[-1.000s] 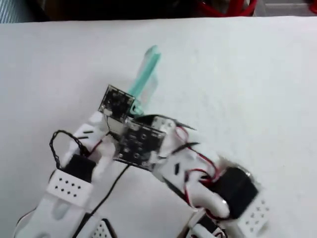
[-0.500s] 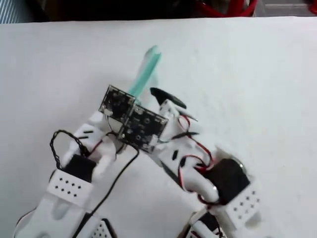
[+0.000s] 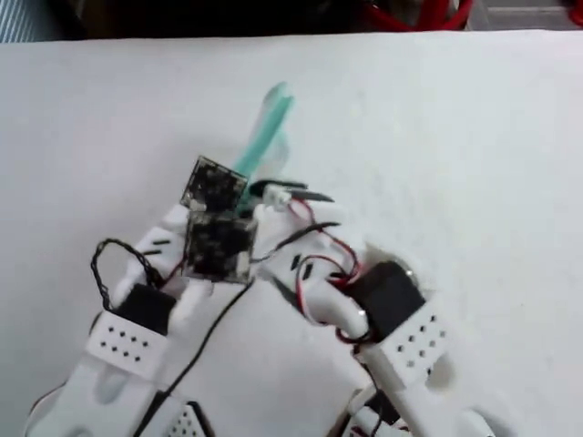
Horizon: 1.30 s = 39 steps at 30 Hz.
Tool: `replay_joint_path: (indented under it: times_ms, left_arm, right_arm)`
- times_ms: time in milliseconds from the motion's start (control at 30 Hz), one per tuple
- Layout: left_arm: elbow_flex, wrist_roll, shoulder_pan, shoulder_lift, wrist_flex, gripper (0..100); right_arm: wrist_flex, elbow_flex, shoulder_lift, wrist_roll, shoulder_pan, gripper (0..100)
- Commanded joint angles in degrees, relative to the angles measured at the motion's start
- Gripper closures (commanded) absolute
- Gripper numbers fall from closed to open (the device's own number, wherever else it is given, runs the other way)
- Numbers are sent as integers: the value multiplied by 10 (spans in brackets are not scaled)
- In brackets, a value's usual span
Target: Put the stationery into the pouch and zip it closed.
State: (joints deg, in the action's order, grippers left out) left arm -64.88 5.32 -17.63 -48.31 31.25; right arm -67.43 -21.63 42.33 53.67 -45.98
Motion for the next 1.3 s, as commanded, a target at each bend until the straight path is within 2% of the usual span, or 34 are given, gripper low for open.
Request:
replay_joint_path:
  times_ms: [0, 533, 733, 900, 1133, 1267]
  left_arm:
    - [-33, 1, -6, 20, 4, 977]
    - [-33, 1, -4, 20, 4, 977]
    - [-33, 1, -4, 20, 4, 977]
    - [-33, 1, -2, 20, 4, 977]
    - [-33, 1, -3, 20, 4, 977]
    - [-33, 1, -2, 20, 4, 977]
  right_arm:
    - [-16, 18, 25, 26, -43, 978]
    - [-90, 18, 95, 32, -33, 978]
    - [-73, 14, 91, 25, -4, 954]
    - [-54, -19, 73, -85, 21, 724]
    - [64, -153, 75, -85, 29, 772]
    - [89, -149, 77, -139, 29, 769]
